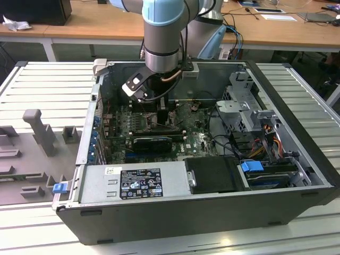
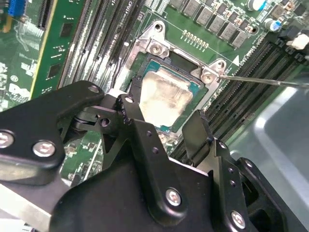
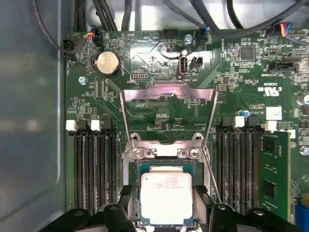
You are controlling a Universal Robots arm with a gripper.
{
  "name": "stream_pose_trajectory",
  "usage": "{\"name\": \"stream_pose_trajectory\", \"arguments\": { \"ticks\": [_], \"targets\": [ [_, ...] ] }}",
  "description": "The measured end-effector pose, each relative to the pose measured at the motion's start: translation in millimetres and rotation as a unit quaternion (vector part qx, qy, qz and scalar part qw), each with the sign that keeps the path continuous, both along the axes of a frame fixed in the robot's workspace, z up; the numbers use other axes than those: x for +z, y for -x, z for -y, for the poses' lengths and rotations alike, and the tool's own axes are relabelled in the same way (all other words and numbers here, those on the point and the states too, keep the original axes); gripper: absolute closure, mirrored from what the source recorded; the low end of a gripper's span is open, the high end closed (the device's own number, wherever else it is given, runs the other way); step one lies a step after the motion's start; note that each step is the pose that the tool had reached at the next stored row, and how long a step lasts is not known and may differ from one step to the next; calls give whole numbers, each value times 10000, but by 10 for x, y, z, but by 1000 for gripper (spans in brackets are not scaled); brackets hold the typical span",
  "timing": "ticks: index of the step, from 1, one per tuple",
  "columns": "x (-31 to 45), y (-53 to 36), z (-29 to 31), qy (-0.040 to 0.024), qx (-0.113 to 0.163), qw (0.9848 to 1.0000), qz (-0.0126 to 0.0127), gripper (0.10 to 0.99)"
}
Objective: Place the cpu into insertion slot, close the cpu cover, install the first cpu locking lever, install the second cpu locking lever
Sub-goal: 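Place the cpu into insertion slot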
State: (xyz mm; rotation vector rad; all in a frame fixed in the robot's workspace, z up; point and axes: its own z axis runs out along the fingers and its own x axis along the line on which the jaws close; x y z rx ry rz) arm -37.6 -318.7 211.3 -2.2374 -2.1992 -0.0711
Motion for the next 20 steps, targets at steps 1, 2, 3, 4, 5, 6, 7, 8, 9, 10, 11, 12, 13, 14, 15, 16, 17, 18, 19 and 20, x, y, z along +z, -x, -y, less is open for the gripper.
{"name": "stream_pose_trajectory", "arguments": {
  "ticks": [1, 2, 3, 4, 5, 6, 7, 8, 9, 10, 11, 12, 13, 14, 15, 16, 17, 18, 19, 20],
  "targets": [
    [20, 0, 0, 3, 0, 10000, -1, 478],
    [51, 0, 0, 6, -1, 10000, -2, 478],
    [66, 0, 0, 7, 0, 10000, -3, 494],
    [79, 0, 0, 8, -1, 10000, -3, 561],
    [92, 0, 0, 9, -1, 10000, -3, 561],
    [107, 1, 0, 10, -1, 10000, -4, 624],
    [126, 0, 0, 13, 0, 10000, -4, 686],
    [138, 0, 0, 18, 0, 10000, -4, 804],
    [144, 0, 0, 23, -1, 10000, -4, 867],
    [148, 0, 0, 26, 0, 10000, -4, 867],
    [153, 0, 0, 27, 0, 10000, -4, 925],
    [157, 0, 0, 28, 0, 10000, -4, 980],
    [161, 1, 0, 28, 0, 10000, -4, 980],
    [166, 0, 0, 28, -1, 10000, -4, 980],
    [171, 0, 0, 28, -1, 10000, -4, 980],
    [176, 0, 0, 28, -1, 10000, -4, 980],
    [187, 0, 0, 27, -1, 10000, -4, 980],
    [190, 0, 0, 27, -1, 10000, -4, 980],
    [196, 0, 0, 28, -1, 10000, -4, 980],
    [204, 0, 0, 28, -1, 10000, -4, 980]
  ]
}}
